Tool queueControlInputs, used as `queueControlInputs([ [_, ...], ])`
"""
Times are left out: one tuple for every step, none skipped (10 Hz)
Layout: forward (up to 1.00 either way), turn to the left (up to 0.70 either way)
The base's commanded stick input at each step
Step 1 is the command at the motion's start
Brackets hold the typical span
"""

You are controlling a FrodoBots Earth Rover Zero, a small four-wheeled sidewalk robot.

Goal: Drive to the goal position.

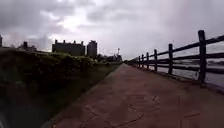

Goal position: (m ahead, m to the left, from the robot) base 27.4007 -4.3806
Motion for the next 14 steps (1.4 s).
queueControlInputs([
  [1.0,-0.06],
  [1.0,-0.25],
  [1.0,-0.3],
  [1.0,0.0],
  [1.0,0.0],
  [1.0,0.0],
  [1.0,0.0],
  [1.0,0.0],
  [1.0,0.0],
  [1.0,0.0],
  [1.0,0.0],
  [1.0,0.0],
  [1.0,0.0],
  [1.0,0.0],
])
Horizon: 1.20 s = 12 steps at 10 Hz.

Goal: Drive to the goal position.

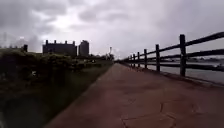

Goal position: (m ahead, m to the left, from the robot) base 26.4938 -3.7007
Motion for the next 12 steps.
queueControlInputs([
  [1.0,0.0],
  [1.0,0.0],
  [1.0,-0.02],
  [1.0,-0.39],
  [1.0,-0.37],
  [1.0,-0.06],
  [1.0,0.0],
  [1.0,0.0],
  [1.0,0.0],
  [1.0,0.0],
  [1.0,0.0],
  [1.0,0.0],
])
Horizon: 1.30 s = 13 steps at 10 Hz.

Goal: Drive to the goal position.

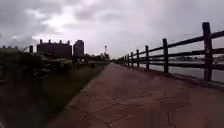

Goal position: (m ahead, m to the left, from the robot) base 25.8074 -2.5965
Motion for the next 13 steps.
queueControlInputs([
  [1.0,0.0],
  [1.0,0.0],
  [1.0,0.0],
  [1.0,0.0],
  [1.0,0.0],
  [1.0,0.0],
  [1.0,0.0],
  [1.0,0.0],
  [1.0,0.0],
  [1.0,0.0],
  [1.0,0.0],
  [1.0,-0.05],
  [1.0,-0.3],
])
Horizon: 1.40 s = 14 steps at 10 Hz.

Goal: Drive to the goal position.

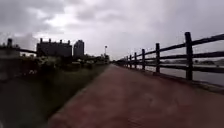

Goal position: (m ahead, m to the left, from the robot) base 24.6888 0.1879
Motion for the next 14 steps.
queueControlInputs([
  [1.0,-0.36],
  [1.0,-0.18],
  [1.0,0.0],
  [1.0,0.0],
  [1.0,0.0],
  [1.0,0.0],
  [1.0,0.0],
  [1.0,0.0],
  [1.0,0.0],
  [1.0,0.0],
  [1.0,0.0],
  [1.0,0.0],
  [1.0,0.0],
  [1.0,0.0],
])
